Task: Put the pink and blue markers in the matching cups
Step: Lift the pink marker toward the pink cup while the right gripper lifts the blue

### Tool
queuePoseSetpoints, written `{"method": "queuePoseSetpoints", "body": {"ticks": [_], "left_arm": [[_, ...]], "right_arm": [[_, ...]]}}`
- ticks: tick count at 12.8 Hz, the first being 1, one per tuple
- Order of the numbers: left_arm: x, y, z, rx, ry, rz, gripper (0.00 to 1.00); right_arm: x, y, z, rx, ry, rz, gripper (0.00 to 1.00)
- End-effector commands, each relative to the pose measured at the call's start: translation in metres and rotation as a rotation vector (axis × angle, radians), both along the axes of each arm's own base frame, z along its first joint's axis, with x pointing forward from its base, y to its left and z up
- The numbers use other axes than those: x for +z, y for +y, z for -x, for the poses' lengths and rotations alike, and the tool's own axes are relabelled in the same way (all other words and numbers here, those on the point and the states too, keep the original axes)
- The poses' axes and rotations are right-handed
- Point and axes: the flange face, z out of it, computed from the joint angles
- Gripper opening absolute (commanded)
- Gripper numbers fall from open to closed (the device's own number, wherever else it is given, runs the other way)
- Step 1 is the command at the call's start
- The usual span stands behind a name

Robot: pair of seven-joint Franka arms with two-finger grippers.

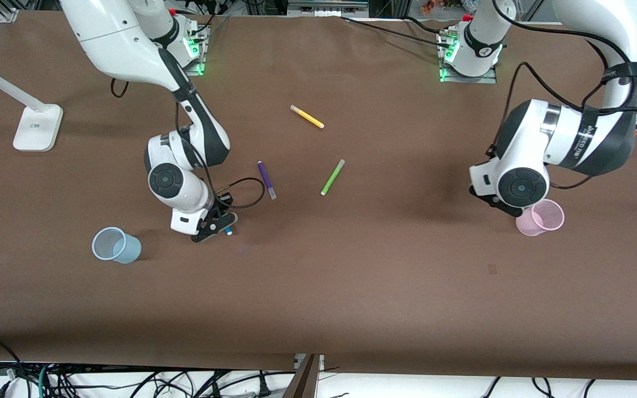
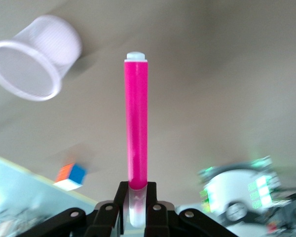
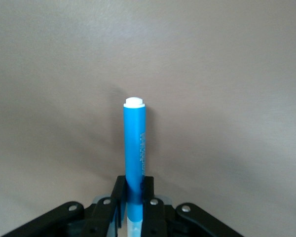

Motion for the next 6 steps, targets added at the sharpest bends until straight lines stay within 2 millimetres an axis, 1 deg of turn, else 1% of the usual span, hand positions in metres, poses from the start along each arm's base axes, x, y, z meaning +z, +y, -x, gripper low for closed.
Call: {"method": "queuePoseSetpoints", "body": {"ticks": [1, 3, 4, 5, 6], "left_arm": [[0.0, 0.027, -0.01, -0.117, 0.071, -0.053, 0.0], [-0.027, 0.042, -0.017, -0.19, 0.13, -0.133, 0.0], [-0.034, 0.052, -0.02, -0.202, 0.143, -0.165, 0.0], [-0.038, 0.068, -0.023, -0.214, 0.153, -0.192, 0.0], [-0.046, 0.079, -0.026, -0.231, 0.172, -0.217, 0.0]], "right_arm": [[0.053, -0.049, -0.021, 0.107, 0.036, 0.029, 0.0], [0.087, -0.089, -0.038, 0.197, 0.106, 0.099, 0.0], [0.1, -0.107, -0.044, 0.268, 0.132, 0.171, 0.0], [0.11, -0.119, -0.048, 0.326, 0.148, 0.235, 0.0], [0.115, -0.13, -0.05, 0.383, 0.163, 0.297, 0.0]]}}
